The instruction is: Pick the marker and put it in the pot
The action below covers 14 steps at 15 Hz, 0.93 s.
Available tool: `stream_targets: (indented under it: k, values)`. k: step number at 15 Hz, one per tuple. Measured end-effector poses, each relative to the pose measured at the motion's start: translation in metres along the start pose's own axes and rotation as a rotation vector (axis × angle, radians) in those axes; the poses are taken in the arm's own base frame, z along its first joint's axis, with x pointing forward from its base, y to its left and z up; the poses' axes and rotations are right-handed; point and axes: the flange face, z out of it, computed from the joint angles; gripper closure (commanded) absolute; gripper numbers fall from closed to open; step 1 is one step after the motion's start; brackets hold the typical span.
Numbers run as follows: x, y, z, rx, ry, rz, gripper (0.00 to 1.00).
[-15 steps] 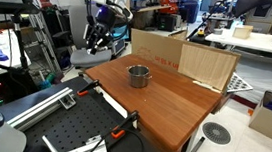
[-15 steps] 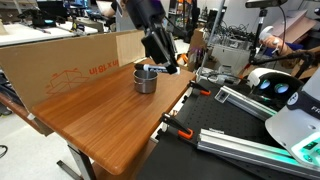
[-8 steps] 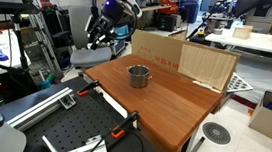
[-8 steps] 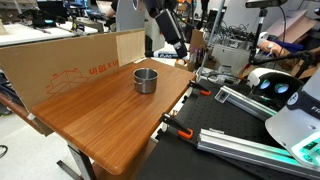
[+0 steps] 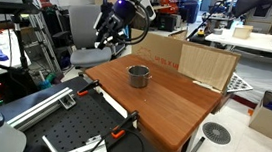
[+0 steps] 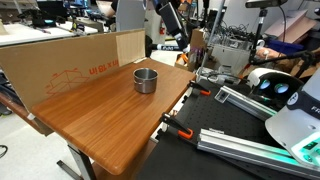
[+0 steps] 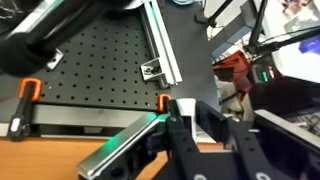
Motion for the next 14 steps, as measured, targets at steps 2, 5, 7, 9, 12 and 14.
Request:
stream_targets:
  k: [2, 5, 7, 9, 12, 14]
  values:
    - [0.001, 0.016, -0.006, 0.027, -0.002, 0.016, 0.94]
    - [0.01, 0.03, -0.01, 0.064, -0.034, 0.034, 0.94]
    - [0.02, 0.034, -0.012, 0.087, -0.055, 0.047, 0.94]
    - [0.033, 0.036, -0.012, 0.104, -0.072, 0.067, 0.94]
    - [0.053, 0.039, -0.013, 0.127, -0.085, 0.105, 0.94]
    - [0.066, 0.043, -0.013, 0.137, -0.085, 0.135, 0.94]
